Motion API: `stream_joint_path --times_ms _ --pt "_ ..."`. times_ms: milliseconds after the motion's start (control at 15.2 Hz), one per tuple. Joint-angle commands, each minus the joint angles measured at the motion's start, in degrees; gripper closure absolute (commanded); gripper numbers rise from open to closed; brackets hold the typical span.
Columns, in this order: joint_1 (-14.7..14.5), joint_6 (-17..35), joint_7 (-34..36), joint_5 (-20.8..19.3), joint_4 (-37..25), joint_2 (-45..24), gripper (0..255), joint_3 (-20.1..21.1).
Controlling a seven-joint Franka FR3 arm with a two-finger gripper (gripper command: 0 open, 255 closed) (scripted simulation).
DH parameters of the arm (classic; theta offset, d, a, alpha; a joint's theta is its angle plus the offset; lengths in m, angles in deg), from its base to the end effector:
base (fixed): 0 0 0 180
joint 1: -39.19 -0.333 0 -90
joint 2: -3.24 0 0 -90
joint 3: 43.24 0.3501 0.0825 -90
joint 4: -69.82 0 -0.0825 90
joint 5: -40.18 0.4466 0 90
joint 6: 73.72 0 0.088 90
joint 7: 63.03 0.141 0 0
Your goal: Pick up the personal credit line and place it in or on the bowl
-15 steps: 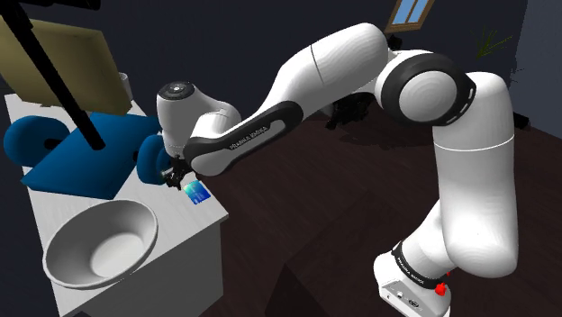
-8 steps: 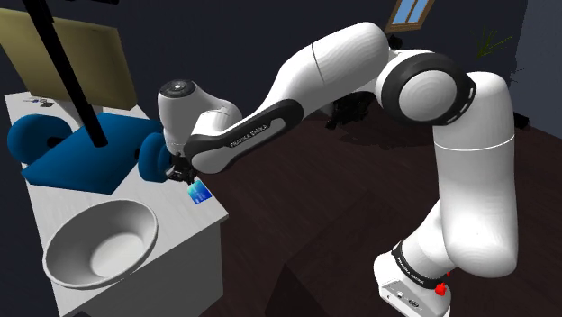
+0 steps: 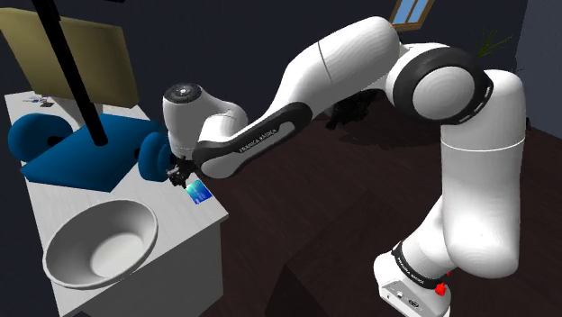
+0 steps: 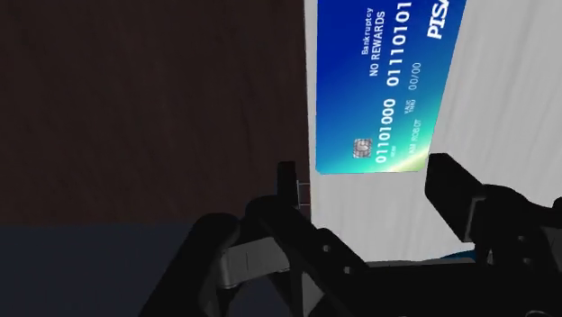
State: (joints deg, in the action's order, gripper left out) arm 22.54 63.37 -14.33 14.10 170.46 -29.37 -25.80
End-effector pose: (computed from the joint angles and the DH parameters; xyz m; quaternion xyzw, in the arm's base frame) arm 0.6305 0.3912 0.2200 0.9951 0.0053 0.0949 0.0264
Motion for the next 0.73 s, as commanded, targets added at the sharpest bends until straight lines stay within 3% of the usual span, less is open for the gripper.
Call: stream_joint_path --times_ms 0,66,660 --pt "-10.5 19.2 30.9 -17.9 14.3 8.2 0 -12.2" --pt "-20.4 23.5 49.0 -30.6 17.6 9.9 0 -22.6" --pt "-20.4 26.1 50.6 -32.2 13.0 3.5 0 -24.4"
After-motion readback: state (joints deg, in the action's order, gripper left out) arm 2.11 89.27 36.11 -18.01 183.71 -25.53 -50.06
